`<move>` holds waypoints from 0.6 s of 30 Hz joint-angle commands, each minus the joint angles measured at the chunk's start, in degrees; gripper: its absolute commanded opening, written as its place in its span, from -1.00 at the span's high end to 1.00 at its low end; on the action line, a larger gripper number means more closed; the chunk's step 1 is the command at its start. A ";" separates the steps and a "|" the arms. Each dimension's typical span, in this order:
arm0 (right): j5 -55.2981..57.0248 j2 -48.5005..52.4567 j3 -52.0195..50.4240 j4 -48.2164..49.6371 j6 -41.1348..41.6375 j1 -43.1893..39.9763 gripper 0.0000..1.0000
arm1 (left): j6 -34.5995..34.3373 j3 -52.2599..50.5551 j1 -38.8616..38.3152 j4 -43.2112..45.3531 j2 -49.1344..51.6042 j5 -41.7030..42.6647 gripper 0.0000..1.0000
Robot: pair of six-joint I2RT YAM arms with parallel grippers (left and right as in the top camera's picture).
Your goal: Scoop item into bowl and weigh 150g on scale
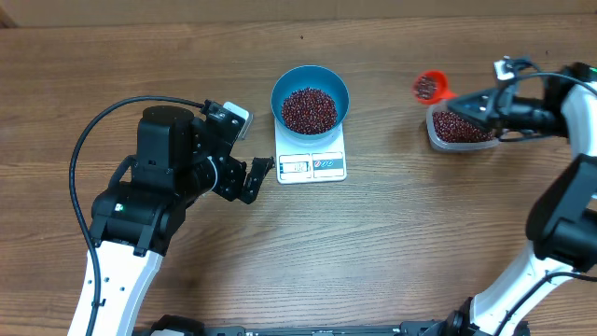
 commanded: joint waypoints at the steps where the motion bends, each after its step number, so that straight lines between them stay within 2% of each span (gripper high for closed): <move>1: -5.86 0.24 -0.15 1.40 2.40 4.35 0.93 | -1.01 1.05 -0.37 0.02 -0.39 -0.20 -0.99; 7: -4.02 0.22 0.22 11.17 14.01 12.59 0.92 | -1.01 1.05 -0.37 0.02 -0.39 -0.22 -0.99; 9: 0.66 0.22 1.25 14.19 18.49 15.13 0.93 | -1.01 1.07 -0.37 0.02 -0.39 -0.20 -0.99; 14: 11.34 0.11 7.78 14.29 21.81 21.07 0.93 | -1.01 1.05 -0.37 0.02 -0.39 -0.20 -0.99; 18: 25.68 0.11 14.86 14.21 27.65 26.82 0.93 | -1.01 1.05 -0.37 0.02 -0.39 -0.20 -0.99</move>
